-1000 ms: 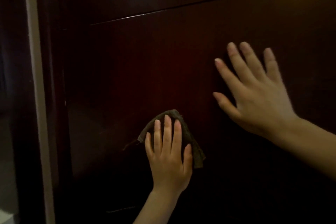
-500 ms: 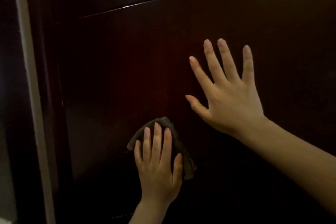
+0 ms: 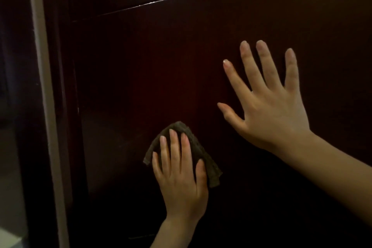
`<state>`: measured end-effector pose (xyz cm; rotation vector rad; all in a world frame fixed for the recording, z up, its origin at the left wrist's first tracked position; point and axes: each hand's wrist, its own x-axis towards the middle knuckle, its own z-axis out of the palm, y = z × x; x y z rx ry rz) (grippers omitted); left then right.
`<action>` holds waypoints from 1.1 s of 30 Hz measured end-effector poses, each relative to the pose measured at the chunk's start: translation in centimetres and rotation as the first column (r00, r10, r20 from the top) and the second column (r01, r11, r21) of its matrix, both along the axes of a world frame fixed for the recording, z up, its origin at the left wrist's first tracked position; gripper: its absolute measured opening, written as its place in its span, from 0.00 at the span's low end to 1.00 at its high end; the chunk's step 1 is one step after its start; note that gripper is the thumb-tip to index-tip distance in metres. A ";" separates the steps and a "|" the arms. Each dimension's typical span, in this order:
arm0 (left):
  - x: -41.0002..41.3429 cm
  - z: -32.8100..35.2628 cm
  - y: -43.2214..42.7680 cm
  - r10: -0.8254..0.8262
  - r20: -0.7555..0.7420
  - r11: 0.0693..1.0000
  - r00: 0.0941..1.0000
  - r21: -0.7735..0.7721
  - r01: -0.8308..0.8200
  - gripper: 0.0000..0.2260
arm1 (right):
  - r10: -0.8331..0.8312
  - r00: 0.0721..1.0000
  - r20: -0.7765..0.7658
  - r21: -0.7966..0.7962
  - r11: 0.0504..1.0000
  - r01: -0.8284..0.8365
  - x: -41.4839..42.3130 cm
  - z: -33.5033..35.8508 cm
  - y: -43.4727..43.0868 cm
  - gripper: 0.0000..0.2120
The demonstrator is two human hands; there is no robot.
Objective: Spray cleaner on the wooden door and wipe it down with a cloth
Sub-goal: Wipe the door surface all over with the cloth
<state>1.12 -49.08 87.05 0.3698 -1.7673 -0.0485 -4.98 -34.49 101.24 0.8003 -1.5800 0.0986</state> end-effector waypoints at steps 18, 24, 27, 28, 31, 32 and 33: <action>1.8 -1.3 -4.1 0.030 0.029 0.999 0.999 0.014 -0.030 0.25 | 0.016 1.000 -0.002 0.003 1.000 -0.016 0.1 -0.2 -0.1 0.33; 2.6 1.7 -6.8 0.058 -0.044 0.994 0.997 0.098 -0.054 0.25 | 0.008 1.000 -0.005 0.002 1.000 -0.008 -0.1 -0.2 -0.2 0.34; 1.9 0.8 -5.7 0.047 -0.095 0.983 0.994 0.184 -0.029 0.25 | 0.012 1.000 -0.006 -0.001 1.000 -0.012 -0.1 -0.1 -0.2 0.34; 1.7 0.0 -5.2 0.042 -0.093 0.979 0.995 0.201 -0.023 0.25 | 0.011 1.000 -0.007 -0.002 1.000 -0.011 -0.2 -0.1 -0.2 0.34; 1.7 -1.7 -4.9 0.022 -0.048 0.985 0.999 0.171 -0.013 0.25 | 0.004 1.000 -0.010 0.000 1.000 -0.004 -0.1 -0.2 -0.2 0.34; 1.9 -1.7 -5.2 0.021 -0.036 0.988 0.999 0.155 -0.015 0.25 | 0.003 1.000 -0.010 0.001 1.000 -0.003 -0.1 -0.2 -0.2 0.34; 2.0 -1.4 -5.5 0.026 -0.027 0.990 0.999 0.139 -0.022 0.25 | 0.001 1.000 -0.008 0.003 1.000 -0.001 -0.1 -0.2 -0.3 0.34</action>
